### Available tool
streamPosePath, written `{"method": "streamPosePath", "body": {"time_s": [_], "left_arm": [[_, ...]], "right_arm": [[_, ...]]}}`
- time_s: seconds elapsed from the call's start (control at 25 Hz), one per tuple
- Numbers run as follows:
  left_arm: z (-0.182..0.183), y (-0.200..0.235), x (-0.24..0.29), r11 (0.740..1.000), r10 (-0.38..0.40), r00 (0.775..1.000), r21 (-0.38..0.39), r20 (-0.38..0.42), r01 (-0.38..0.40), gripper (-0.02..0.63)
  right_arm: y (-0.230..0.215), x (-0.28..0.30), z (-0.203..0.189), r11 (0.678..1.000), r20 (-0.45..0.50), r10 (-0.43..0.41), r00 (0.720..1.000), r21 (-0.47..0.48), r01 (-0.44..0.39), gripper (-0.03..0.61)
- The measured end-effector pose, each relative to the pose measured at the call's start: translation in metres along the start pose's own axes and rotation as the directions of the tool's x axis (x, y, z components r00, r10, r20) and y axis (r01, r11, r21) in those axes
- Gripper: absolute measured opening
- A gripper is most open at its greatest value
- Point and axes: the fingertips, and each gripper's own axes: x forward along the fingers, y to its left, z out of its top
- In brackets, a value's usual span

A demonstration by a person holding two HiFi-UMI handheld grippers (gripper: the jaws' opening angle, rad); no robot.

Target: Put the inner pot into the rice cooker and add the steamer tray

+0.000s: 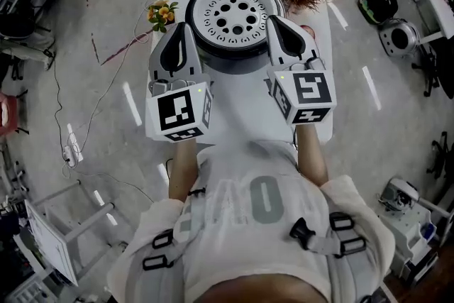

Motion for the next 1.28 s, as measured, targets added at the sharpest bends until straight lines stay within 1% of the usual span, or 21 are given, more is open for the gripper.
{"method": "streamPosePath", "body": {"time_s": [0.12, 0.28, 0.4, 0.64, 0.88, 1.12, 1.28], "left_arm": [[-0.024, -0.010, -0.010, 1.000, -0.022, 0.998, 0.004, -0.056, 0.023, 0.020], [-0.045, -0.017, -0.012, 0.999, -0.046, 0.994, 0.001, -0.104, 0.046, 0.020], [-0.046, -0.021, -0.009, 0.998, -0.057, 0.992, 0.012, -0.110, 0.058, 0.020], [-0.046, -0.024, -0.005, 0.998, -0.066, 0.991, 0.007, -0.119, 0.067, 0.020], [-0.051, -0.023, -0.003, 0.998, -0.067, 0.988, 0.006, -0.138, 0.069, 0.020], [-0.060, -0.024, -0.002, 0.998, -0.066, 0.984, 0.001, -0.163, 0.067, 0.020], [-0.063, -0.024, 0.000, 0.998, -0.068, 0.983, 0.000, -0.170, 0.069, 0.020]], "right_arm": [[0.000, -0.012, -0.021, 1.000, -0.030, -0.015, 0.999, 0.012, 0.016, 0.009], [0.003, -0.018, -0.044, 1.000, -0.077, -0.004, 0.997, 0.016, 0.006, 0.008], [0.002, -0.021, -0.048, 1.000, -0.084, 0.000, 0.996, 0.011, 0.001, 0.008], [-0.004, -0.023, -0.049, 1.000, -0.087, 0.000, 0.996, 0.025, 0.003, 0.008], [0.002, -0.019, -0.058, 1.000, -0.125, 0.023, 0.992, 0.011, -0.022, 0.008], [0.004, -0.017, -0.063, 0.999, -0.134, 0.039, 0.990, 0.011, -0.038, 0.008], [0.001, -0.015, -0.065, 0.999, -0.135, 0.034, 0.990, 0.011, -0.033, 0.008]]}}
